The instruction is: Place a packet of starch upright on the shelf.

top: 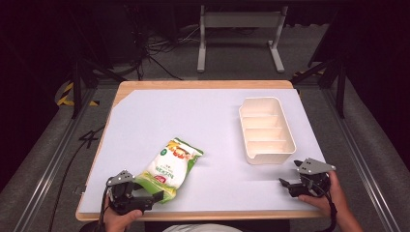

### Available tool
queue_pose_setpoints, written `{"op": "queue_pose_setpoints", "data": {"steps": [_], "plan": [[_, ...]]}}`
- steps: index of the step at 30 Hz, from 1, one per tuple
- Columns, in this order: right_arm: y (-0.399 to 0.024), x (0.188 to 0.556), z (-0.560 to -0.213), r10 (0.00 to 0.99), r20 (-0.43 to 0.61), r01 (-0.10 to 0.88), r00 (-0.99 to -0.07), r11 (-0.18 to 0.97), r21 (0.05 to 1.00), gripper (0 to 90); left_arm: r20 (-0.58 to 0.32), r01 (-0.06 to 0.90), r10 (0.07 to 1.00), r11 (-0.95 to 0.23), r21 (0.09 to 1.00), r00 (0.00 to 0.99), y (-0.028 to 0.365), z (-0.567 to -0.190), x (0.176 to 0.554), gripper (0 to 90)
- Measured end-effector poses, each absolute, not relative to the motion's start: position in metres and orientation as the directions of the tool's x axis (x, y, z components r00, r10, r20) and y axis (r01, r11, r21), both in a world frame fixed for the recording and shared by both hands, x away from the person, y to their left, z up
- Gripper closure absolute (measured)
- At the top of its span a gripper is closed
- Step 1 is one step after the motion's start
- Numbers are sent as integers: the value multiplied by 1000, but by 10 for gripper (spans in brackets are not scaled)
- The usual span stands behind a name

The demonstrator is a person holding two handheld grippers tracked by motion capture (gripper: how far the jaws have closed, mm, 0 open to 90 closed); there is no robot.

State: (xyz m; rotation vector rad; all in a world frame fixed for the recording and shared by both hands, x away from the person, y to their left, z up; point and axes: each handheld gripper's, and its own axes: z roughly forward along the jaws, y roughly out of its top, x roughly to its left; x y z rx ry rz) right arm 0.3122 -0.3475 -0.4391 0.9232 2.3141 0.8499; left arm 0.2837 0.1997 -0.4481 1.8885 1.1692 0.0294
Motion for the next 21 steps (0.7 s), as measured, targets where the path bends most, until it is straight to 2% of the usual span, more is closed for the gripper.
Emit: {"op": "queue_pose_setpoints", "data": {"steps": [7, 13, 18, 21], "plan": [[-345, 311, -435, 728, -232, 388, -645, 574, 721, 154, -347, 667, 699, -248, 702, 625, 189, -451, 290, 102], [-345, 308, -432, 733, -239, 378, -636, 567, 732, 156, -324, 652, 709, -249, 716, 627, 189, -444, 303, 90], [-345, 309, -433, 728, -237, 378, -644, 571, 729, 156, -345, 669, 714, -229, 707, 609, 185, -444, 319, 121], [-346, 309, -434, 730, -232, 380, -642, 567, 731, 156, -324, 665, 721, -248, 705, 612, 184, -445, 324, 148]]}}
